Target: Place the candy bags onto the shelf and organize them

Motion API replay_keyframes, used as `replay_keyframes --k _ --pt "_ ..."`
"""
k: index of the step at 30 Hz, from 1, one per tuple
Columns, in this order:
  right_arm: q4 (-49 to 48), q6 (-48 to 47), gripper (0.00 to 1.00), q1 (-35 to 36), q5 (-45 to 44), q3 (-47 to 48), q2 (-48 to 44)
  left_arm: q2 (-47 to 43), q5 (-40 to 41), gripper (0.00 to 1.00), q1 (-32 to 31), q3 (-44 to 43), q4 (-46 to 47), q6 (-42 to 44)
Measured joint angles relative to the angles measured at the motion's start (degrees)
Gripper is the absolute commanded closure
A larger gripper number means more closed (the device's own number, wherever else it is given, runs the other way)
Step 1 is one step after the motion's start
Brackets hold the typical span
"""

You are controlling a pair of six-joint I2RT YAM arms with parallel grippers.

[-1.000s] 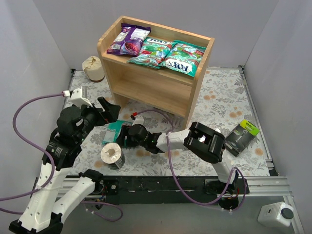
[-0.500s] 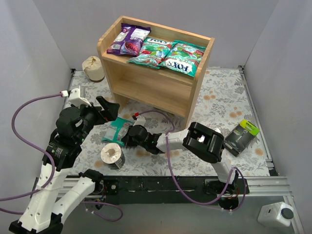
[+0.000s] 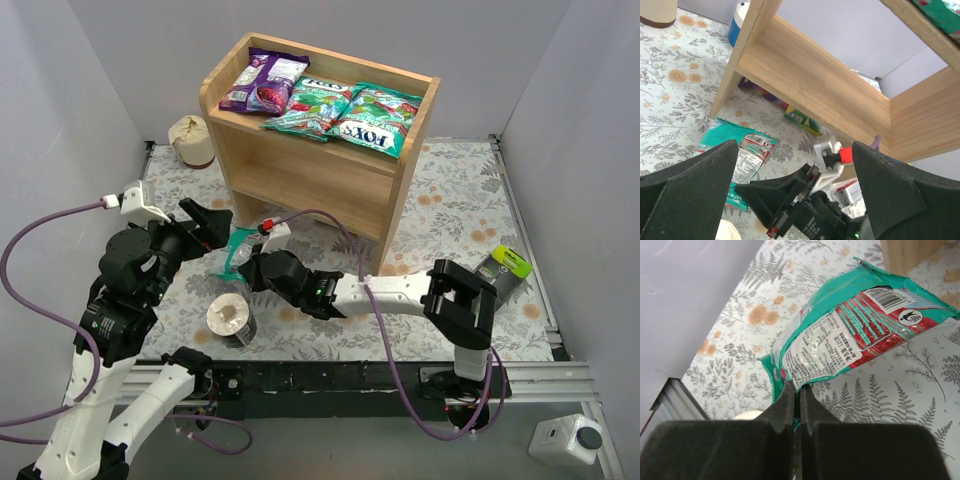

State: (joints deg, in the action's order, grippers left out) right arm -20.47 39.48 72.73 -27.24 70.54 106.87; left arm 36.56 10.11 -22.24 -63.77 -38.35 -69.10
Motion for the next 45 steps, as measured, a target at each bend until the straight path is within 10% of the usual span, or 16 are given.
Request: replay_keyframes --k 25,45 --pt "-12.4 -29.1 0.99 6.4 -21.0 0.7 -14.1 -1.5 1.7 0.02 0.0 -2.5 -2.0 -2.1" --pt "-9.5 -33.3 0.99 -7.7 -20.1 6.1 -8.5 -1.4 1.5 0.02 0.0 -2.5 -3.3 -2.6"
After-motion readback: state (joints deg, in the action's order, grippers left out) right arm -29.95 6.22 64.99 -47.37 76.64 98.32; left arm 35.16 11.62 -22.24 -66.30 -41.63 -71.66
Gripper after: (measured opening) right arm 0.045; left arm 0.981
